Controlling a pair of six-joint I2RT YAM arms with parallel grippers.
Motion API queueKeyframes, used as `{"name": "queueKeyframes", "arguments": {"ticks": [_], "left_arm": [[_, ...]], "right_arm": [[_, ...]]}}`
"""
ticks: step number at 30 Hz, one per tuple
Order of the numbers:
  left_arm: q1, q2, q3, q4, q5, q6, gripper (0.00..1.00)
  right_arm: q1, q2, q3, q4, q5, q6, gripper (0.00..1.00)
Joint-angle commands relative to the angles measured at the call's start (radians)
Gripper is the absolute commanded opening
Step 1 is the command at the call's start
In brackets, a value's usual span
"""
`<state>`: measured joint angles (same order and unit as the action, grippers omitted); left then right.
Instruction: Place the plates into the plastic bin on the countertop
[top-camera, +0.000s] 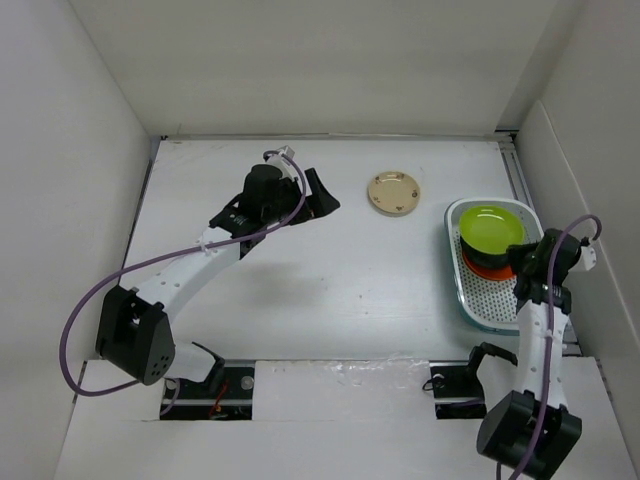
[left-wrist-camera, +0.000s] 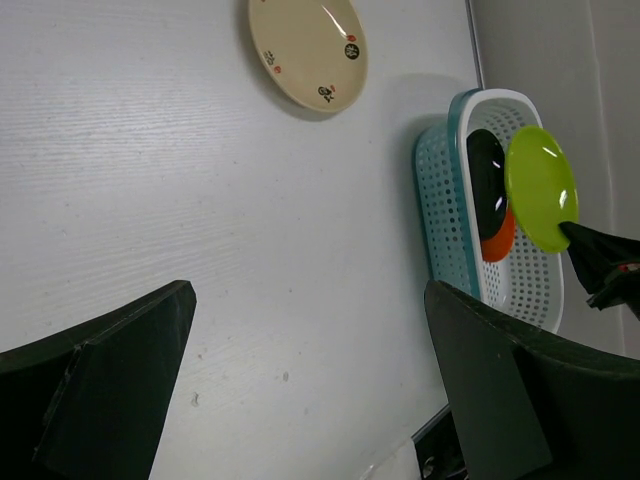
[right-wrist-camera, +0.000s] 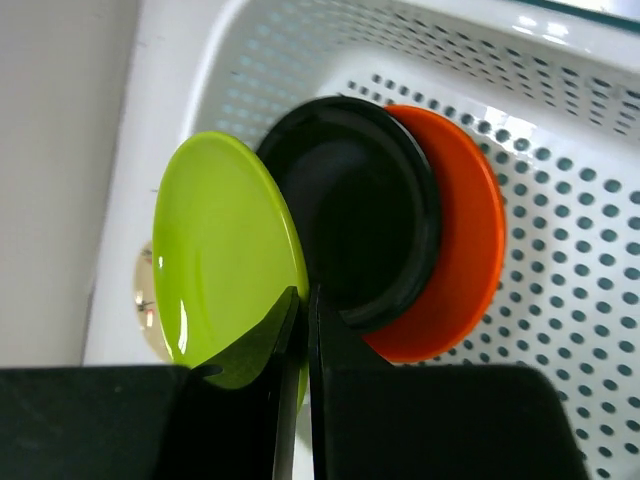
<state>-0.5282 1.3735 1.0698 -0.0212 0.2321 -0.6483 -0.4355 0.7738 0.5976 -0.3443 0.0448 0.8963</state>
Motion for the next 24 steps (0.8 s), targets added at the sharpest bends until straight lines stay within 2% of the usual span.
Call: {"name": "queueKeyframes", "arguments": {"ticks": [1,6,11,12,13,15,16,19,22,24], "left_arm": [[-0.001,-0.014,0.028,0.027,0.021,0.021,1.00],[-0.001,-0.014,0.019,0.027,0.032,0.030,1.00],[-0.001,-0.005,0.010,0.038,0.062,0.030,1.00],[-0.001,-0.005,0.010,0.038,0.062,0.030,1.00],[-0.001,-0.005,0.010,0.049,0.062,0.030,1.00],[-0.001,0.004,0.010,0.049,0.072,0.030,1.00],[-0.001,0.004,0.010,0.049,0.072,0.030,1.00],[-0.001,0.004,0.010,0.049,0.081,0.030,1.00],[-0.001,0.004,0.010,0.049,0.081,0.030,1.00],[-0.001,0.013,0.010,0.049,0.072,0.041,1.00]], "right_arm": [[-0.022,0.051,-0.021,0.074,0.041,-0.011,0.00],[-0.084,0.133,-0.030,0.129,0.003,-0.025,0.00],[-0.085,0.180,-0.030,0.130,-0.006,-0.036,0.02],[-0.085,0.180,-0.030,0.130,-0.016,-0.036,0.20],[-0.085,0.180,-0.030,0.130,-0.026,-0.036,0.32],[-0.085,0.180,-0.030,0.130,-0.026,-0.045,0.45],[-0.085,0.180,-0.030,0.130,-0.037,-0.045,0.56],[-0.085,0.150,-0.004,0.068,-0.028,-0.054,0.75],[-0.085,0.061,0.016,-0.036,-0.002,-0.036,0.81],[-0.085,-0.003,0.037,-0.108,0.046,-0.036,0.90]]}}
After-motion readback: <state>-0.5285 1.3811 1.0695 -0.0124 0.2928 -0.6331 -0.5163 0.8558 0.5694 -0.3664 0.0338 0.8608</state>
